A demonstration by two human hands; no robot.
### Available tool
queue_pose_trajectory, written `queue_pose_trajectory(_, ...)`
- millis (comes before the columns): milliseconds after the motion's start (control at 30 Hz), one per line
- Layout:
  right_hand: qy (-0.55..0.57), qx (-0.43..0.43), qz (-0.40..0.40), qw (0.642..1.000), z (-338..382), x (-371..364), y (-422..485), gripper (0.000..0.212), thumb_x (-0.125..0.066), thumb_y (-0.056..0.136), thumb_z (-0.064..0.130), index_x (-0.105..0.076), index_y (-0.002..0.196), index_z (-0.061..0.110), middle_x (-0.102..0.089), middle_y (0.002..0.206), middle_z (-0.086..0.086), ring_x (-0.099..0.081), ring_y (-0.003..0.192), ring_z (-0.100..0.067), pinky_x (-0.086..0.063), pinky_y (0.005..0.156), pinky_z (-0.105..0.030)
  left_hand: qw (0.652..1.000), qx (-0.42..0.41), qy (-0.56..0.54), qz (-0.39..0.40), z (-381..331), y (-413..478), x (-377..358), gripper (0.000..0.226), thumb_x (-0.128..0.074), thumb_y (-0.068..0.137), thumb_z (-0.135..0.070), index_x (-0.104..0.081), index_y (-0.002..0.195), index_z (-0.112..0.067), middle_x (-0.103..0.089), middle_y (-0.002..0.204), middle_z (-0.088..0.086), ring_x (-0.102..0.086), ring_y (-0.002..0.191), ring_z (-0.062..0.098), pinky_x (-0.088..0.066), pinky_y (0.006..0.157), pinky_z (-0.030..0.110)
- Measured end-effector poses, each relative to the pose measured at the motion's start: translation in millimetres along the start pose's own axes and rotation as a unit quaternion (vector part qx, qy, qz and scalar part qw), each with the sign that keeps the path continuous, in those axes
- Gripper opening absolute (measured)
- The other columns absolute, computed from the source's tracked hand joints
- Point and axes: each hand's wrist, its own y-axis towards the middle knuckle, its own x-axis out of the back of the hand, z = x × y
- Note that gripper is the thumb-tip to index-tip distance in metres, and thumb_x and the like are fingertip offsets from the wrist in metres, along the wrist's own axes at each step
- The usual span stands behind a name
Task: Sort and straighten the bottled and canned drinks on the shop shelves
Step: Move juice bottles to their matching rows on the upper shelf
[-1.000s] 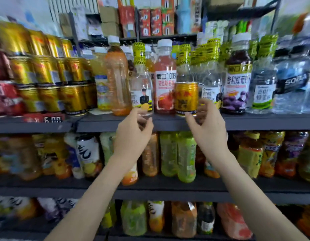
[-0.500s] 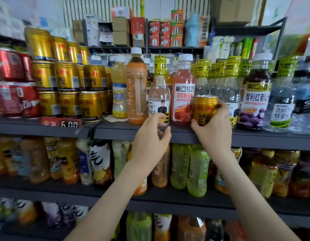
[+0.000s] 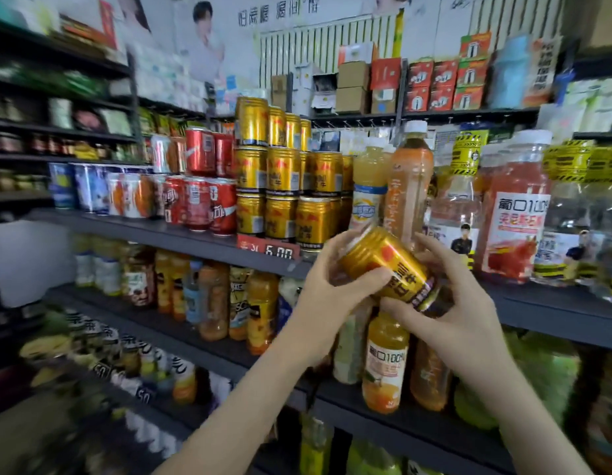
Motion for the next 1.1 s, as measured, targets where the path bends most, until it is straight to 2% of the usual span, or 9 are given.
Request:
queue_pose_trajectory(100,0.125,-0.037,-0.022,0.991,13.4,-45.7,18.6,0.083,-0.082,0.066,0.043,-0.037,0.135,0.040,-0.055,0.118,0.018,-0.055,0.109,0.004,-0.047,0.088,-0.012,0.993,0.016,-0.110,-0.024,-6.1,10.8,40.3,0.059,-0.079,0.070,-0.020,-0.052,0.122,-0.021,-0.061,0.120,0.013,-0.065,0.104,0.026,-0.057,0.078,0.037)
queue_pose_trajectory(200,0.282,-0.109,-0.019,0.953,31.3,-91.8,37.8,0.059,-0.070,0.066,0.039,-0.053,0.122,0.030,-0.067,0.110,0.013,-0.063,0.103,-0.001,-0.054,0.086,-0.022,0.990,-0.003,-0.138,-0.007,-12.1,30.0,81.3,0.054,-0.074,0.077,-0.018,-0.051,0.124,-0.010,-0.062,0.121,0.019,-0.064,0.106,0.030,-0.056,0.082,0.039)
queue_pose_trajectory(400,0.419,-0.079,-0.109,0.898,60.2,-140.1,99.7,0.036,-0.064,0.074,0.025,-0.062,0.108,0.012,-0.071,0.098,-0.002,-0.068,0.091,-0.016,-0.058,0.077,-0.032,0.994,-0.059,0.076,0.044,-37.9,73.4,144.7,0.056,-0.073,0.076,-0.051,-0.055,0.121,-0.024,-0.067,0.112,-0.005,-0.065,0.103,0.008,-0.053,0.091,0.036)
queue_pose_trajectory(467,0.402,-0.070,-0.153,0.900,61.2,-141.2,128.3,0.050,-0.069,0.076,0.023,-0.056,0.122,0.007,-0.068,0.107,-0.006,-0.068,0.097,-0.016,-0.057,0.082,-0.032,0.981,-0.092,0.167,0.034,-40.3,87.3,158.6,0.056,-0.065,0.076,-0.061,-0.052,0.123,-0.034,-0.064,0.113,-0.013,-0.061,0.105,0.002,-0.051,0.093,0.032)
queue_pose_trajectory(600,0.250,-0.093,-0.214,0.940,44.3,-134.7,177.2,0.063,-0.075,0.080,0.018,-0.045,0.135,0.015,-0.060,0.113,0.002,-0.063,0.101,-0.011,-0.053,0.084,-0.030,0.946,-0.158,0.275,-0.062,-36.7,114.8,180.3,0.043,-0.061,0.088,-0.042,-0.047,0.128,-0.030,-0.056,0.115,-0.016,-0.055,0.100,-0.005,-0.044,0.075,0.005)
queue_pose_trajectory(767,0.141,-0.140,-0.203,0.959,25.8,-135.6,210.4,0.077,-0.081,0.072,0.030,-0.040,0.136,0.018,-0.057,0.112,0.005,-0.060,0.099,-0.009,-0.054,0.084,-0.031,0.899,-0.195,0.382,-0.089,-22.8,144.2,187.8,0.051,-0.061,0.090,-0.033,-0.040,0.135,-0.026,-0.047,0.130,-0.006,-0.045,0.112,0.004,-0.035,0.087,0.019)
queue_pose_trajectory(867,0.083,-0.157,-0.172,0.969,20.6,-139.9,222.0,0.090,-0.085,0.054,0.045,-0.048,0.131,0.017,-0.060,0.118,-0.002,-0.063,0.102,-0.017,-0.056,0.086,-0.038,0.871,-0.220,0.429,-0.094,-17.5,156.8,185.2,0.057,-0.060,0.090,-0.032,-0.035,0.140,-0.024,-0.040,0.135,0.001,-0.042,0.122,0.014,-0.032,0.091,0.020)
queue_pose_trajectory(967,0.060,-0.160,-0.151,0.974,17.0,-145.4,224.4,0.078,-0.087,0.061,0.036,-0.051,0.125,0.012,-0.062,0.113,0.000,-0.062,0.101,-0.016,-0.056,0.083,-0.034,0.844,-0.247,0.465,-0.100,-13.3,161.8,180.8,0.058,-0.061,0.090,-0.030,-0.035,0.142,-0.022,-0.038,0.138,0.006,-0.036,0.128,0.018,-0.026,0.094,0.019)
queue_pose_trajectory(1100,0.067,-0.139,-0.129,0.979,13.2,-147.1,221.1,0.047,-0.081,0.073,0.028,-0.052,0.108,0.018,-0.059,0.096,0.011,-0.059,0.088,-0.002,-0.047,0.064,-0.012,0.812,-0.274,0.502,-0.116,-10.6,166.7,172.4,0.059,-0.062,0.089,-0.032,-0.037,0.141,-0.019,-0.034,0.142,0.010,-0.027,0.132,0.023,-0.025,0.099,0.024)
